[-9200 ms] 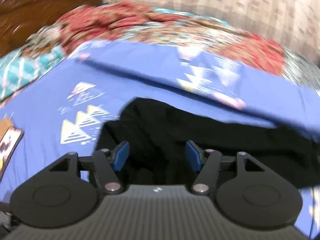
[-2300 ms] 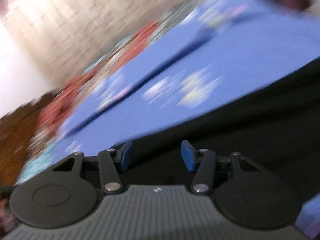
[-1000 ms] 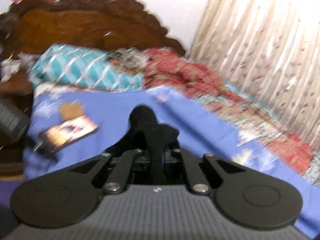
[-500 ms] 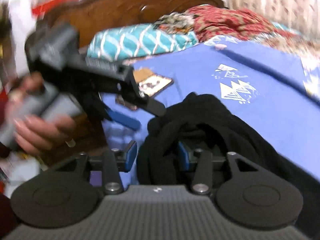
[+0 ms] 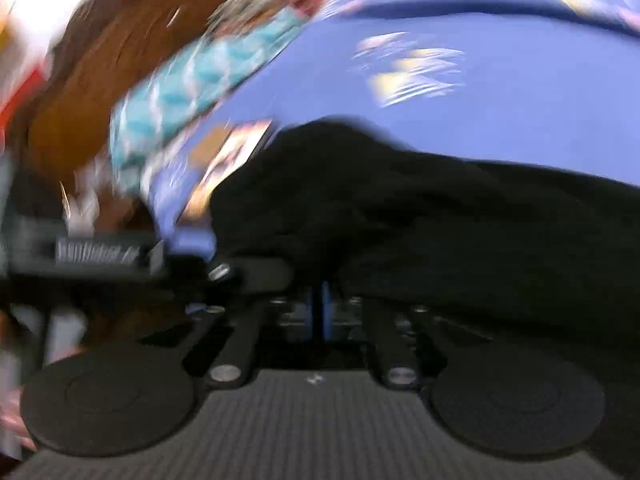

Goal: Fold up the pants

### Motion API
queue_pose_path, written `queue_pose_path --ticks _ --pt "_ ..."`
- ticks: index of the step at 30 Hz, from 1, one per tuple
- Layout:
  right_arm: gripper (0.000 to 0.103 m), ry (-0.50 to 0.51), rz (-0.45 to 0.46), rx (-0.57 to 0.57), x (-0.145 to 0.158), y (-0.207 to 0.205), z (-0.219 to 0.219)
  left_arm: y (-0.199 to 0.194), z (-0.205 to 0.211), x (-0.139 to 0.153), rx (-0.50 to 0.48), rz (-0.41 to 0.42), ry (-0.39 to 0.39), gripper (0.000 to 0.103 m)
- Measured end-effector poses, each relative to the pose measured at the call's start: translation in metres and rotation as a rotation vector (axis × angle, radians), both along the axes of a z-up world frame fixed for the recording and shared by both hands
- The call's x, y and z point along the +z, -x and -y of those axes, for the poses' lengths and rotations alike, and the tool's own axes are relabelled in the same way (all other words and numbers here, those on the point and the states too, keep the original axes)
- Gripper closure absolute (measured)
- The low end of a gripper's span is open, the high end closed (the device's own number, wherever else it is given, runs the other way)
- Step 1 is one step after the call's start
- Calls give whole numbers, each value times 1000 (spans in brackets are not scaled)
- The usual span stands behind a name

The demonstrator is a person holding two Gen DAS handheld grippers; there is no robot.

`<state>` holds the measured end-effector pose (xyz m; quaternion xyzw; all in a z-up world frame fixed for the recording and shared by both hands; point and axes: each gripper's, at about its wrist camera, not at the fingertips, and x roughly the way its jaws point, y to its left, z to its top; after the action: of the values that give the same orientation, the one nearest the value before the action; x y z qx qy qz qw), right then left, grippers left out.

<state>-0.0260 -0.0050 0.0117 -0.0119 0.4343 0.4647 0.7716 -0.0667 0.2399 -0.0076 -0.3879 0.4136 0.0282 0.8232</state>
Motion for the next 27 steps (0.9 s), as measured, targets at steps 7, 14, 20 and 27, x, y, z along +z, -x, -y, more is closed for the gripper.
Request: queue_pose_path --ticks 7,14,20,27 --pt "93 -190 -210 -74 4 -24 39 20 -1 23 4 32 -58 62" --pt "91 -240 -20 -290 43 2 173 10 11 77 -14 177 -123 63" --pt "90 -114 20 -391 41 37 244 -45 83 70 -222 162 -211 63" --pt "66 -31 19 -423 20 43 239 -96 110 22 -240 9 -335 73"
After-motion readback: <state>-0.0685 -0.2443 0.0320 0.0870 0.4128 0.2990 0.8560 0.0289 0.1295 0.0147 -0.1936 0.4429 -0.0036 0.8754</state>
